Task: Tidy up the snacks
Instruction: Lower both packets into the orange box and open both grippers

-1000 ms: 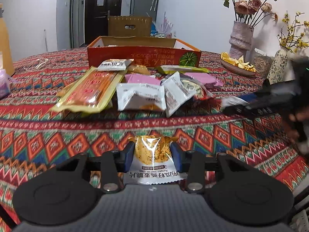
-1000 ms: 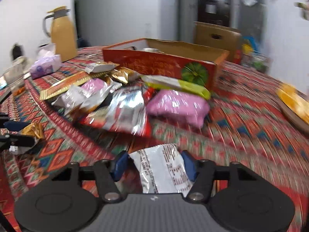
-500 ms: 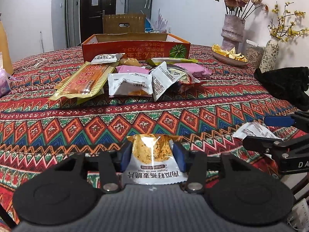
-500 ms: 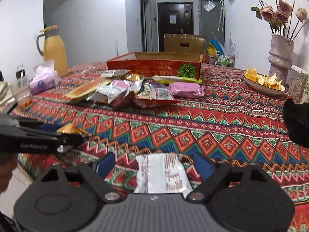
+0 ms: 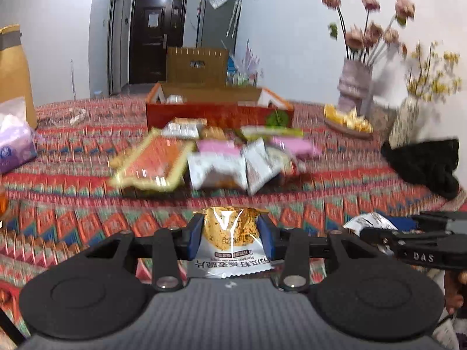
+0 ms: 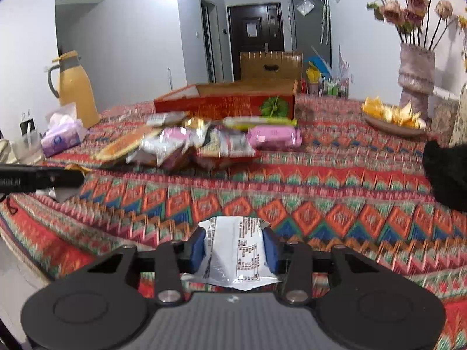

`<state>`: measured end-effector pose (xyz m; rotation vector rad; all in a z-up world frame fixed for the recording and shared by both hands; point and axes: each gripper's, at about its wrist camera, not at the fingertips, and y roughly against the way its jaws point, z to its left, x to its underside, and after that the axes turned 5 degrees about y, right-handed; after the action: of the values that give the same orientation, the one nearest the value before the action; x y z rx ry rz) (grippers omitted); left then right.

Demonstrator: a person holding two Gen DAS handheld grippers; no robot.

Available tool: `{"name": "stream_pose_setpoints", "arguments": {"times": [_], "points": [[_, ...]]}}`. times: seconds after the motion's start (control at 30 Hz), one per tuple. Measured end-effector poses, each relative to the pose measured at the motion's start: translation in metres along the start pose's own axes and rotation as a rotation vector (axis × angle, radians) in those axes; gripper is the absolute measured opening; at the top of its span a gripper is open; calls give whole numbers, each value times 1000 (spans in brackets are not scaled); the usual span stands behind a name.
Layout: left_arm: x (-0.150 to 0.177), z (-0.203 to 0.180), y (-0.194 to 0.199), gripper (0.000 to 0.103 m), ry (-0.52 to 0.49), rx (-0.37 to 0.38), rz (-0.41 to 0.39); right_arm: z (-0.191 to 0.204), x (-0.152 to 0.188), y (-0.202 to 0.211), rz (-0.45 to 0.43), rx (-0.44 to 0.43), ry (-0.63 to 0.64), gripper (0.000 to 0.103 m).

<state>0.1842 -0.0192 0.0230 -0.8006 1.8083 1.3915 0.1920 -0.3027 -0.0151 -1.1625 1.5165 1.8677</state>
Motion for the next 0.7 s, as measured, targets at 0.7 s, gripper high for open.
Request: {"name": "stream_pose_setpoints", "arguments": {"times": [0.7], "points": [[-260, 53, -209, 41, 17, -17, -143, -75, -271, -187, -114, -36, 81, 41]]}}
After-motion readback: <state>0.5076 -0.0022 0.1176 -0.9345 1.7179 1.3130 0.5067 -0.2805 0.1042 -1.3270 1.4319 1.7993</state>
